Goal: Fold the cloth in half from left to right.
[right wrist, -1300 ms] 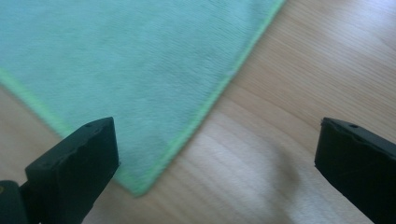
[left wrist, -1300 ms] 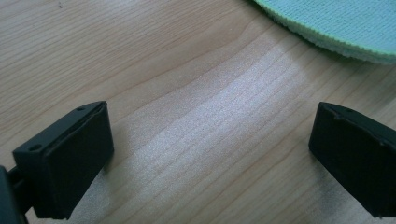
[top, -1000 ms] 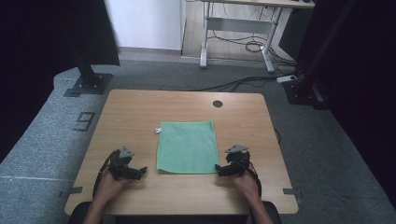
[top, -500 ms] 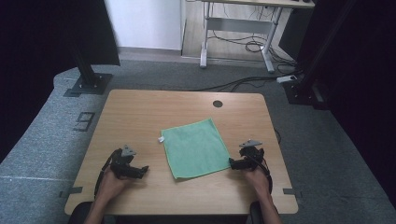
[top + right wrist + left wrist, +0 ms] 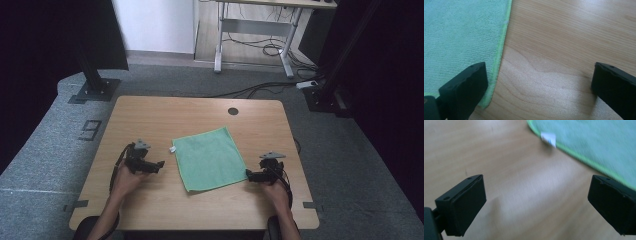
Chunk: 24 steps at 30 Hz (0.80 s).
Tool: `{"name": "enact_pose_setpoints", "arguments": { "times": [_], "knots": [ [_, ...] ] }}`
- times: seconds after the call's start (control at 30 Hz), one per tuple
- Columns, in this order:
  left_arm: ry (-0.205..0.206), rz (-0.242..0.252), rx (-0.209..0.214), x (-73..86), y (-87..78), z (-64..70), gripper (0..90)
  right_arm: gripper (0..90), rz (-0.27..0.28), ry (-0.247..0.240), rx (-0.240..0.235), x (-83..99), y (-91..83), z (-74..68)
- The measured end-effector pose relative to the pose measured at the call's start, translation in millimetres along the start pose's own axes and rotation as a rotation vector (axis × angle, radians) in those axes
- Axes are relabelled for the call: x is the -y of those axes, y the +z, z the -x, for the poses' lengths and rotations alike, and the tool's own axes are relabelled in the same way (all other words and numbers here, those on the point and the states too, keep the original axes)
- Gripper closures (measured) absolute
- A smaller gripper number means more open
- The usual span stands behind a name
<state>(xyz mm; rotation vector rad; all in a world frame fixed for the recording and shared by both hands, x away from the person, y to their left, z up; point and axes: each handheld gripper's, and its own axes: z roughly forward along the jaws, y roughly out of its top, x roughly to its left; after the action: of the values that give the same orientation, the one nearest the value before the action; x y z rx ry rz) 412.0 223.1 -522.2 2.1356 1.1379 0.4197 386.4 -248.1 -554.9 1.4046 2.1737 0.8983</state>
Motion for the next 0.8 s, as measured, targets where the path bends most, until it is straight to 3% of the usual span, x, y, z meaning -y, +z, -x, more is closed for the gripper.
{"name": "enact_pose_setpoints", "arguments": {
  "times": [0.3,0.53,0.8],
  "knots": [
    [0.033,-0.005,-0.045,-31.3,21.9,-8.3,1.9,0.0,0.023,0.004,0.001,2.9,0.1,0.2],
    [0.0,0.024,-0.054,-53.4,41.7,-19.1,2.6,0.0,0.023,0.004,0.0,3.0,0.1,0.2],
    [-0.036,0.022,-0.067,-56.0,70.8,-27.9,2.9,0.0,0.023,0.002,-0.001,3.0,0.0,0.3]
  ]
}}
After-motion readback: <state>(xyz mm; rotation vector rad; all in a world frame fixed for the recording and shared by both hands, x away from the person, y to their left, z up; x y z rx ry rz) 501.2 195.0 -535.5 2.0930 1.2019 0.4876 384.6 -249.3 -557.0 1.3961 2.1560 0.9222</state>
